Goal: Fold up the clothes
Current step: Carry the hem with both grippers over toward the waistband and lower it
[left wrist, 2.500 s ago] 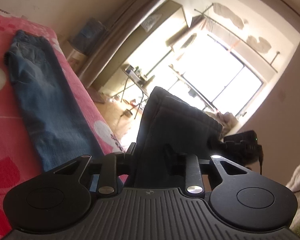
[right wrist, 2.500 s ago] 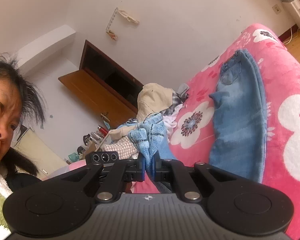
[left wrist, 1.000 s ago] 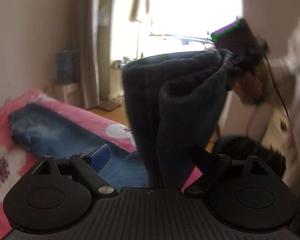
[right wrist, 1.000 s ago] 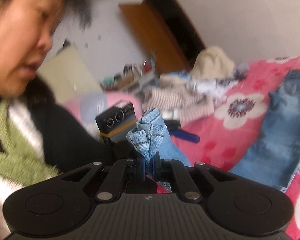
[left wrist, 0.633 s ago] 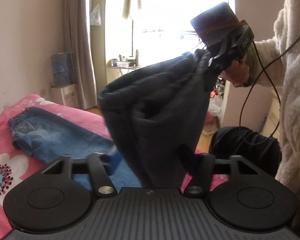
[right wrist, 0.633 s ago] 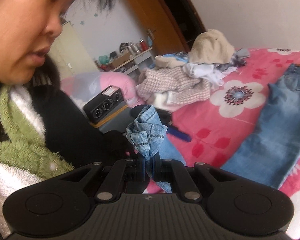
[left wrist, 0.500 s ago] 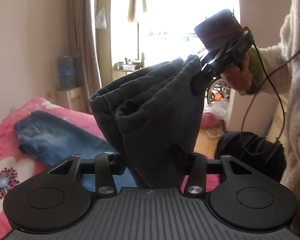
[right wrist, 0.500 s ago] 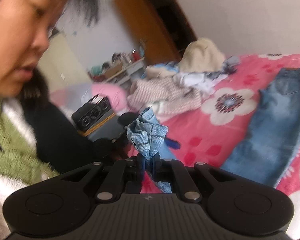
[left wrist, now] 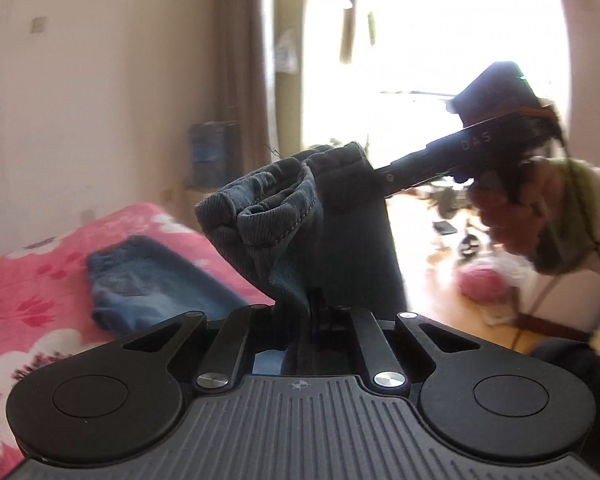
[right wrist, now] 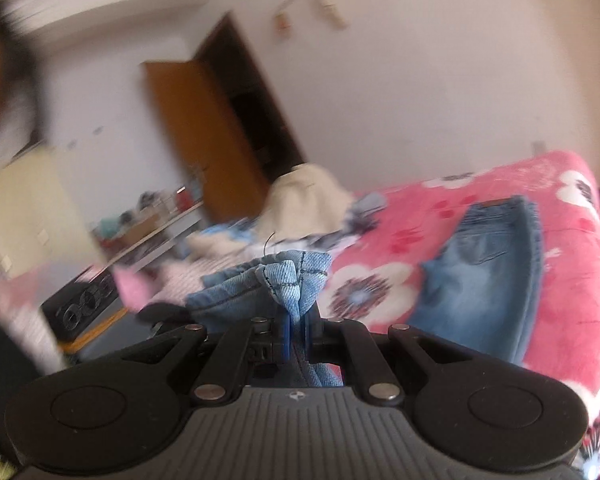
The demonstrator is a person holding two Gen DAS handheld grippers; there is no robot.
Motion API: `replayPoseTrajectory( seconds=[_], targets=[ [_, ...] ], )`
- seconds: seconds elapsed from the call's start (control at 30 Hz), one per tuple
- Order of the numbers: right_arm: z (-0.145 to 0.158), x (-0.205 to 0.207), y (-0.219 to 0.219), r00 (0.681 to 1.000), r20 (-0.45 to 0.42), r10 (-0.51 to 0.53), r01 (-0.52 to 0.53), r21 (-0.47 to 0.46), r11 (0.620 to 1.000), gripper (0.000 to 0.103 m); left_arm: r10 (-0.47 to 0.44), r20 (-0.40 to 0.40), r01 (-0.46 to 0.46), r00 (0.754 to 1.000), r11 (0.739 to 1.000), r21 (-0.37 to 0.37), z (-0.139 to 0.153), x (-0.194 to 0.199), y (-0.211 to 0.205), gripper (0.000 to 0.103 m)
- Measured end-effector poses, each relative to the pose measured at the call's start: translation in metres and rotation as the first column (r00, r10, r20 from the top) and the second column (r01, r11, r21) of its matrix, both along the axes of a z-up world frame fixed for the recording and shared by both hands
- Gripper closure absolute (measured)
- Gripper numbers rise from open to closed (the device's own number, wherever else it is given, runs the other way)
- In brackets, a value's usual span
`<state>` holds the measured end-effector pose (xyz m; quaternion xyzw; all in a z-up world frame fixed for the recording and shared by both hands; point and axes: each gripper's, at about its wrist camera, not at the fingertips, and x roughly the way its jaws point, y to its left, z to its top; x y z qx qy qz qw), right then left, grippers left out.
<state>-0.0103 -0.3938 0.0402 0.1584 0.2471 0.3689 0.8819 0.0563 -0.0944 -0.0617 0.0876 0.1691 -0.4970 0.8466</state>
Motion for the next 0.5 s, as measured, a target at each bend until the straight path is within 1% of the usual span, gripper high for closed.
replayPoseTrajectory(
  seconds=[0.1, 0.2, 0.27, 0.33, 0.37, 0.5],
  targets=[
    [-0.01, 0.054, 0.003, 0.997, -0.047, -0.069, 0.069, 0.009, 0.998, 0.097, 0.088, -0.109, -0.09, 0.99, 0.996, -0.013, -0.01, 0.062, -0.013, 0.096],
    [-0.026, 0.115, 0.009, 0.986, -0.095, -0.14, 0.14, -0.01, 0.99, 0.097, 0.168, -0.165, -0.168, 0.972, 0.986, 0.009, -0.022, 0.12, -0.03, 0.096],
    [-0.039, 0.157, 0.011, 0.975, -0.117, -0.189, 0.187, -0.033, 0.982, 0.097, 0.222, -0.216, -0.223, 0.951, 0.975, 0.018, -0.03, 0.161, -0.04, 0.097],
    [-0.053, 0.198, 0.014, 0.963, -0.132, -0.236, 0.23, -0.06, 0.971, 0.097, 0.269, -0.272, -0.273, 0.924, 0.962, 0.026, -0.039, 0.202, -0.051, 0.097],
    [-0.06, 0.217, 0.015, 0.956, -0.136, -0.258, 0.25, -0.075, 0.965, 0.097, 0.289, -0.289, -0.293, 0.913, 0.956, 0.03, -0.043, 0.219, -0.056, 0.097],
    [-0.088, 0.293, 0.016, 0.921, -0.183, -0.343, 0.326, -0.115, 0.938, 0.097, 0.322, -0.301, -0.315, 0.897, 0.946, 0.075, -0.055, 0.274, -0.079, 0.097]
  ],
)
